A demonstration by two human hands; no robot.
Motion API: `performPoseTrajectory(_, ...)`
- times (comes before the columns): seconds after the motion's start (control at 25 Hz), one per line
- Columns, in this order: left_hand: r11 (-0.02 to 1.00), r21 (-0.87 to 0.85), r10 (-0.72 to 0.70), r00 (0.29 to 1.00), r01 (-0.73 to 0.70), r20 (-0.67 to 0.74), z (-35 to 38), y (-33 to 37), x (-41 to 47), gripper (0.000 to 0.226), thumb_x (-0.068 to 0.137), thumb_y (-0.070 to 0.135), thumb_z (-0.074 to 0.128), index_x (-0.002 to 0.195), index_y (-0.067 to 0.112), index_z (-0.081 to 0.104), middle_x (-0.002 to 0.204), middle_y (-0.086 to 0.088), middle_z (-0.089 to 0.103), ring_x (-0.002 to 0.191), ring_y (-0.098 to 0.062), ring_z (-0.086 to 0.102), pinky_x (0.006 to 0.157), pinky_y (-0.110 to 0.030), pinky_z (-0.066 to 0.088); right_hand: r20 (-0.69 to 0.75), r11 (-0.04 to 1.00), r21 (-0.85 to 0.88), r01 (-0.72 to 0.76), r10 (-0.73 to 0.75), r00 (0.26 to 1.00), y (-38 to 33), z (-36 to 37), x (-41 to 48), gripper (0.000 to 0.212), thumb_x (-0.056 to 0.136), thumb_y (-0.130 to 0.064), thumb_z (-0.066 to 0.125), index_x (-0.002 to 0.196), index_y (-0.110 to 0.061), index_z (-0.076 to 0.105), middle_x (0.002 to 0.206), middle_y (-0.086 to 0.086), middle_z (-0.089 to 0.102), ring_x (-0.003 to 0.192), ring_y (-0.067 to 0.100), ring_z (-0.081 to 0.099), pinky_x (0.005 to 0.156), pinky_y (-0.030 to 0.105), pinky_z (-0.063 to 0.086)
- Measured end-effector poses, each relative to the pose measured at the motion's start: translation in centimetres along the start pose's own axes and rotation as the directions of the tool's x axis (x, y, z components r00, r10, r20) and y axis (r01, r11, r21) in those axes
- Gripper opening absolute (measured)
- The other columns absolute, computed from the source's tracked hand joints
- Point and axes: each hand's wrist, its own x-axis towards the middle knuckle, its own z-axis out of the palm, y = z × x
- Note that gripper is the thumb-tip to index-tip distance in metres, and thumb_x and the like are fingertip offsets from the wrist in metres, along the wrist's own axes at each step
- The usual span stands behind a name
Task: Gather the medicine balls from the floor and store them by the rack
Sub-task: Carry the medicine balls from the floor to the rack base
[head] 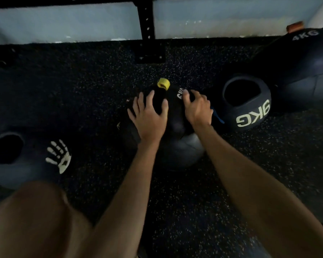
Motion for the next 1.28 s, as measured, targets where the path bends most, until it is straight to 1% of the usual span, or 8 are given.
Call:
performPoseTrajectory(0.16, 0.992, 0.113, 0.063, 0.994, -0.053, -0.087, 2.0, 0.1, -0.2, 0.060, 0.098, 0.066, 0.033, 0.147, 0.034, 0.045, 0.156, -0.008, 0.041, 0.147, -0.026, 0.031, 0.119, -0.056, 0.019, -0.158, 0.995, 0.092, 0.026, -0.011, 0.987, 0.4, -0.4, 2.8, 0.050, 0.101, -0.051, 0.037, 0.119, -0.012, 0.062, 0.120, 0.016, 0.064, 0.115, 0.036, 0.056, 0.095, 0.049, 0.046)
performPoseTrajectory(0.32, 0.992, 0.123, -0.012, 1.000, 0.014, -0.013, 3.2, 2.0, 7.4, 0.057, 0.097, 0.064, 0.032, 0.142, 0.033, 0.051, 0.149, -0.011, 0.048, 0.140, -0.030, 0.038, 0.116, -0.058, 0.020, -0.294, 0.977, -0.030, 0.211, -0.210, 0.932, 0.2, 2.3, -1.6, 0.051, 0.102, -0.048, 0.036, 0.143, -0.019, 0.048, 0.148, 0.012, 0.045, 0.138, 0.029, 0.039, 0.116, 0.047, 0.031)
performPoseTrajectory(0.44, 0.996, 0.069, -0.056, 0.991, 0.048, 0.122, 3.4, 3.4, 13.7, 0.053, 0.097, 0.061, 0.036, 0.137, 0.030, 0.054, 0.141, -0.010, 0.053, 0.133, -0.032, 0.042, 0.111, -0.058, 0.025, -0.266, 0.960, -0.159, 0.232, -0.267, 0.926, -1.0, 4.2, -1.9, 0.063, 0.102, -0.057, 0.030, 0.155, -0.024, 0.030, 0.162, 0.011, 0.026, 0.152, 0.027, 0.017, 0.124, 0.048, 0.013)
performPoseTrajectory(0.6, 0.994, -0.104, 0.022, 0.997, -0.015, 0.069, 2.5, 0.9, 14.2, 0.044, 0.097, 0.049, 0.045, 0.134, 0.026, 0.055, 0.141, -0.004, 0.052, 0.136, -0.026, 0.043, 0.113, -0.056, 0.028, -0.242, 0.969, -0.195, 0.149, -0.195, 0.950, -4.1, 4.2, 3.2, 0.065, 0.101, -0.059, 0.027, 0.156, -0.026, 0.030, 0.161, 0.012, 0.029, 0.150, 0.030, 0.021, 0.121, 0.054, 0.017)
performPoseTrajectory(0.72, 0.995, -0.099, 0.024, 0.999, -0.022, 0.021, 3.3, -2.3, 7.5, 0.062, 0.098, 0.065, 0.035, 0.154, 0.040, 0.027, 0.165, -0.002, 0.020, 0.153, -0.024, 0.012, 0.119, -0.054, 0.000, -0.181, 0.980, -0.172, 0.101, -0.132, 0.975, -5.6, 3.5, 7.2, 0.064, 0.102, -0.060, 0.026, 0.156, -0.027, 0.030, 0.161, 0.011, 0.029, 0.150, 0.030, 0.021, 0.121, 0.054, 0.016)
performPoseTrajectory(0.84, 0.994, -0.103, 0.033, 0.999, -0.029, 0.042, 4.5, -2.9, 6.8, 0.070, 0.095, 0.073, 0.025, 0.157, 0.044, 0.011, 0.169, -0.002, 0.006, 0.155, -0.025, 0.000, 0.116, -0.063, -0.002, -0.155, 0.988, -0.123, 0.092, -0.111, 0.982, -6.8, 3.0, 9.9, 0.061, 0.103, -0.058, 0.026, 0.154, -0.026, 0.034, 0.160, 0.010, 0.032, 0.149, 0.030, 0.024, 0.120, 0.054, 0.018)
performPoseTrajectory(1.08, 0.994, -0.094, -0.048, 0.990, 0.061, 0.133, 4.6, -1.0, 15.1, 0.068, 0.096, 0.070, 0.031, 0.157, 0.042, 0.018, 0.168, -0.006, 0.010, 0.154, -0.031, 0.003, 0.112, -0.075, 0.006, -0.224, 0.924, -0.212, 0.319, -0.363, 0.904, -3.7, 5.3, 3.8, 0.061, 0.103, -0.054, 0.034, 0.157, -0.027, 0.025, 0.165, 0.014, 0.016, 0.153, 0.033, 0.012, 0.120, 0.057, 0.019)
performPoseTrajectory(1.28, 0.985, -0.172, 0.018, 0.996, -0.002, 0.090, 3.7, -0.4, 17.4, 0.065, 0.097, 0.060, 0.043, 0.154, 0.032, 0.031, 0.164, -0.013, 0.018, 0.153, -0.033, 0.009, 0.115, -0.071, 0.012, -0.150, 0.928, -0.256, 0.269, -0.313, 0.938, -4.0, 6.7, 4.5, 0.068, 0.103, -0.060, 0.027, 0.160, -0.033, 0.004, 0.168, 0.010, -0.004, 0.154, 0.033, -0.006, 0.116, 0.068, 0.018)
